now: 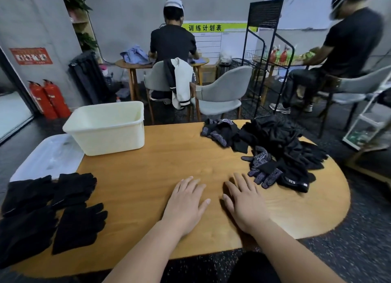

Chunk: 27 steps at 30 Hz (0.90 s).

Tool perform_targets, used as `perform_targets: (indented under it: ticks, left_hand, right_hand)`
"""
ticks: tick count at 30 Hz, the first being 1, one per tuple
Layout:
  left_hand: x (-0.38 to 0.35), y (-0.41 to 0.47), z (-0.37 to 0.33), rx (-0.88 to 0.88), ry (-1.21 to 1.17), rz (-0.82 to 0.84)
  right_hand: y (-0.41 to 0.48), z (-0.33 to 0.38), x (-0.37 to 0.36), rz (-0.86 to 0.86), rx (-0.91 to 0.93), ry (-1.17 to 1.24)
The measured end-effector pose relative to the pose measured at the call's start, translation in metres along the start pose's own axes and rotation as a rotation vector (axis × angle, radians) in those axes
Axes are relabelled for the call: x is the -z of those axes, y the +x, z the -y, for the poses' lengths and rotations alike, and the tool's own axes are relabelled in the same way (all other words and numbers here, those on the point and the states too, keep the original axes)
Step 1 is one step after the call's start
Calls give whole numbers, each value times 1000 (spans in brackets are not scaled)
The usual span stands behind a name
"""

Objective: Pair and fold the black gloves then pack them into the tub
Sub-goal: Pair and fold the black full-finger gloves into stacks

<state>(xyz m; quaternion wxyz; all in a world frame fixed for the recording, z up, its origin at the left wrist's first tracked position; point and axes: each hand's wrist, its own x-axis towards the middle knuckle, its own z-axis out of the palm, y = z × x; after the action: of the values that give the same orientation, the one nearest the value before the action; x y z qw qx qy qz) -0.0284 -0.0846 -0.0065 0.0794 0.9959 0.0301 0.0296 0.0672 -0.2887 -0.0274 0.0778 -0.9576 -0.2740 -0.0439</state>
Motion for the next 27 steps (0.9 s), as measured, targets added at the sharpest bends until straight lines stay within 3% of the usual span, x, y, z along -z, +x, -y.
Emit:
perform_targets:
  ticks: [13, 27]
  left_hand:
    - [-16, 12, 7, -39, -49, 11]
    - [-16, 9, 7, 16, -110, -33]
  right_hand:
    - [56, -28, 1, -32, -485, -6]
    - [48, -15, -3, -129, -438, -112]
